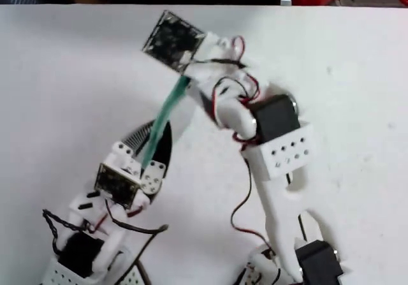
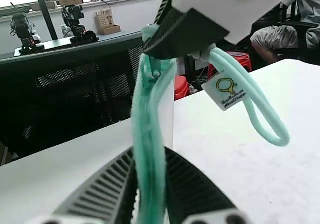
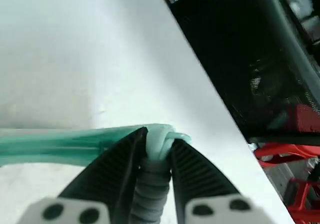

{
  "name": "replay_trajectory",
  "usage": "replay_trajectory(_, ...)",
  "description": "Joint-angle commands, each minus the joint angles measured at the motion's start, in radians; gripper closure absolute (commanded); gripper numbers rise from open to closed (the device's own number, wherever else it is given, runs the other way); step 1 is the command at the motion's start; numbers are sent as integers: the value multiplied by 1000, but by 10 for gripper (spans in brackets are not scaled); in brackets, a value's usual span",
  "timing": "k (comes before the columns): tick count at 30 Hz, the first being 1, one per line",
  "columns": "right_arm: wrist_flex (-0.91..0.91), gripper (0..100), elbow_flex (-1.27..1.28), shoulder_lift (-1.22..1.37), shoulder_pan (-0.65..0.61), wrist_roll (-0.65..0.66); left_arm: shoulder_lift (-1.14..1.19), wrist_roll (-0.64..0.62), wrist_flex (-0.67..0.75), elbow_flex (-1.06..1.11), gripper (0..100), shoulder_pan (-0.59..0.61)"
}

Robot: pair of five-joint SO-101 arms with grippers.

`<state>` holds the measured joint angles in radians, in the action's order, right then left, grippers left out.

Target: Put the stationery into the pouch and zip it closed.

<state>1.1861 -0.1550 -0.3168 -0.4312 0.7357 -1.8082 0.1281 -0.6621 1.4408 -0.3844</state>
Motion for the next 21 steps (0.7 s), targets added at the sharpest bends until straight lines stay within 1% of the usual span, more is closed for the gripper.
replay_trajectory(1, -101, 981, 18, -24, 79, -8, 10, -18, -37, -17, 977, 2)
replay_trajectory(6, -222, 981, 95, -24, 133, 28, 10, -18, -40, -17, 977, 4)
replay_trajectory(10, -323, 981, 132, -24, 200, 31, 10, -18, -40, -17, 977, 1)
replay_trajectory(12, -337, 981, 141, -22, 219, 31, 10, -18, -40, -17, 977, -1)
replay_trajectory(19, -369, 981, 170, -25, 219, 25, 10, -18, -41, -17, 977, -2)
replay_trajectory(20, -371, 981, 169, -30, 217, 6, 10, -20, -38, -17, 977, -1)
replay_trajectory(21, -358, 975, 166, -38, 216, -46, 10, -20, -31, -14, 977, 4)
